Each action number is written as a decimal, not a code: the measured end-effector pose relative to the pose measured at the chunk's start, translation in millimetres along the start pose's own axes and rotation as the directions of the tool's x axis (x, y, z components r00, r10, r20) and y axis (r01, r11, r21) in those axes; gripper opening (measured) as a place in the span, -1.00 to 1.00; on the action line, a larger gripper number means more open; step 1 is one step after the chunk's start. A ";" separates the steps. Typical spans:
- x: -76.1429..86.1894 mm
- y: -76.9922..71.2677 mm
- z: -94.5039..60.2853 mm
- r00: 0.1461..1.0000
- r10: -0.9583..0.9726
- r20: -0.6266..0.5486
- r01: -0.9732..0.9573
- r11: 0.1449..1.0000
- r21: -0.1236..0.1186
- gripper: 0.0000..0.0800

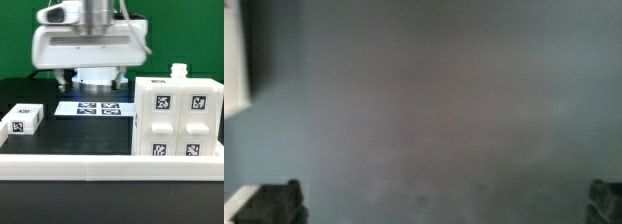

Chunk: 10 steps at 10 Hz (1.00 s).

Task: Assemble cabinet

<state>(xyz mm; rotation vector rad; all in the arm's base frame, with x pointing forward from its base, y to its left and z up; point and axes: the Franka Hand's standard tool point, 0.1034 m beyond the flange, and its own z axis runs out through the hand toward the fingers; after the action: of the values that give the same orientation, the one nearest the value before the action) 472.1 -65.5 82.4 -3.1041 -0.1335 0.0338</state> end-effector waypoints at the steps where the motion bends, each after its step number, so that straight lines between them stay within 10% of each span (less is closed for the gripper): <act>1: 1.1 1.5 -0.9 1.000 0.001 -0.003 -0.001 1.000 -0.001 0.99; 10: -39.8 102.4 16.0 0.999 -0.046 0.012 0.046 0.999 -0.012 0.99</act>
Offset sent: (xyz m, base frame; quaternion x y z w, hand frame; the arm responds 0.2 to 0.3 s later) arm 0.0000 -0.0440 0.0000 0.0000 0.0000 0.0000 1.0000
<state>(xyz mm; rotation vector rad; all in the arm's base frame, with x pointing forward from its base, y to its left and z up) 440.8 -170.4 63.6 -3.1120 -0.2056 0.0501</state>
